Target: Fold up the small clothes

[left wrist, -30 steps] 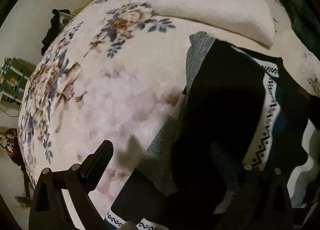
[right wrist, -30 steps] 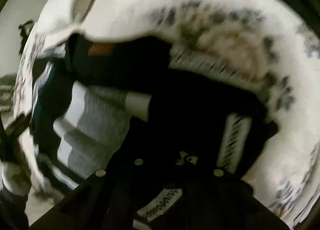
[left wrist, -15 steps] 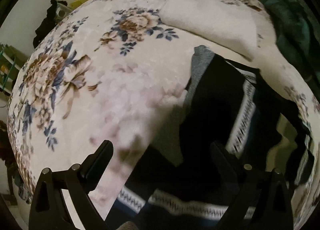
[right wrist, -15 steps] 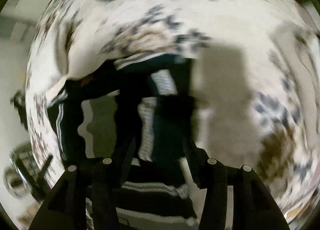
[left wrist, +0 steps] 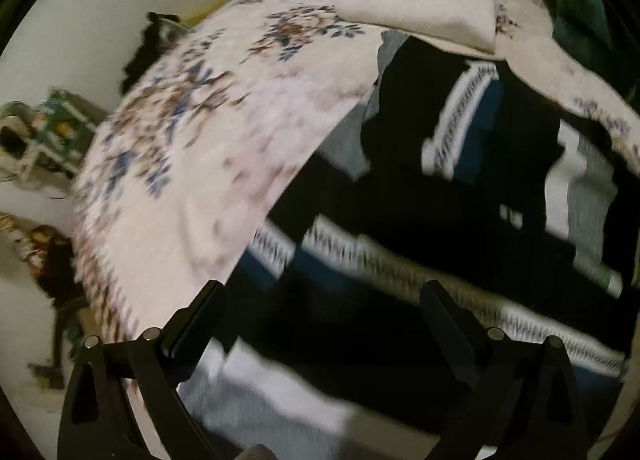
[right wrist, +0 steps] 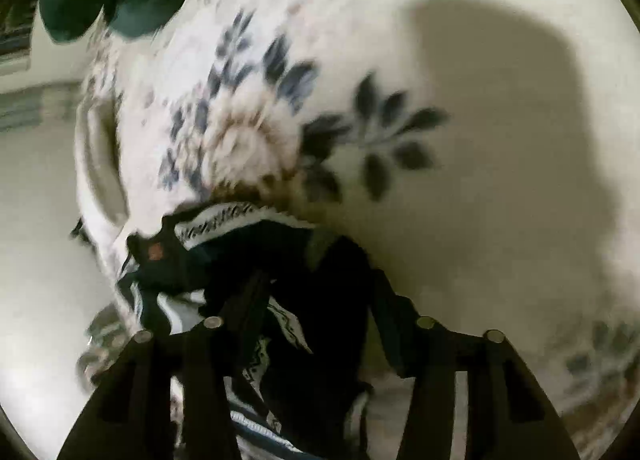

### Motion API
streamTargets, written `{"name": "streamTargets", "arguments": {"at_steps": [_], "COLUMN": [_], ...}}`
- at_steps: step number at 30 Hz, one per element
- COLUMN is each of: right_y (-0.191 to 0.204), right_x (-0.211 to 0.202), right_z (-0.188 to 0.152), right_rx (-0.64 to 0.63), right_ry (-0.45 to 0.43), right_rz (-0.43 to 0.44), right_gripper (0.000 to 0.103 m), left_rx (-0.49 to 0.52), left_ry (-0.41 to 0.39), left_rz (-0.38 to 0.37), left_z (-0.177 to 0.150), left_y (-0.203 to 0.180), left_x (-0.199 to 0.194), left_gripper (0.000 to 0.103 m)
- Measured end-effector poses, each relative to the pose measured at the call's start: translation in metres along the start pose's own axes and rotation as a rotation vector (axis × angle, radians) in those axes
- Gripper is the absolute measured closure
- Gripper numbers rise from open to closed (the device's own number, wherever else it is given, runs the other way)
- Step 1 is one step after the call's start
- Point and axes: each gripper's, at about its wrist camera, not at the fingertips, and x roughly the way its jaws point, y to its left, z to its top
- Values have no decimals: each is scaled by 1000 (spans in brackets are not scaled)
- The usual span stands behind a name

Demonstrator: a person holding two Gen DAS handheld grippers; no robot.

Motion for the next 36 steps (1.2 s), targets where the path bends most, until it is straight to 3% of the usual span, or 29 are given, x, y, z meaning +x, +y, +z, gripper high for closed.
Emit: {"name": "streamTargets", "arguments": {"at_steps": [1, 4, 7, 9, 11, 12, 14, 18, 24, 28, 30, 35, 36], "right_y": [6, 15, -5, -19, -24, -24, -24, -38, -78, -74, -62, -42, -40], "right_x": [3, -18, -32, -22, -19, -25, -47, -96, -131, -107, -85, -26, -19], "right_z": [0, -5, 2, 6, 8, 6, -2, -28, -55, -32, -20, 9, 11], "right_rx": [-69, -185, -154, -126, -103, -108, -151, -218, -237, -206, -195, -137, -133], "right_ry": [17, -56, -49, 25, 83, 88, 90, 116, 172, 128, 124, 143, 151], "right_rz": [-23, -69, -73, -77, -75, -65, -47, -106, -168, -50, 27, 76, 78], "right_gripper": [92, 93, 93, 89, 63, 59, 41, 38, 37, 37, 37, 37, 37], "left_rx": [0, -42, -85, -95, -102, -109, -110, -100, 36, 149, 203, 267, 286], "left_ry": [1, 44, 83, 94, 113, 119, 118, 145, 247, 318, 317, 315, 303], "left_rz": [19, 59, 39, 29, 13, -5, -36, -130, -232, -304, -290, -316, -314], "left_z": [-8, -42, -67, -77, -86, -89, -97, -123, -188, -236, -252, -278, -281], "left_y": [-1, -10, -15, -17, -20, -21, -22, -27, -73, -131, -153, -189, -193], "left_x": [-4, -22, -36, -43, -51, -57, -72, -104, -119, -98, -91, -82, -82], "left_gripper": [4, 4, 4, 4, 4, 4, 4, 4, 4, 4, 4, 5, 10]}}
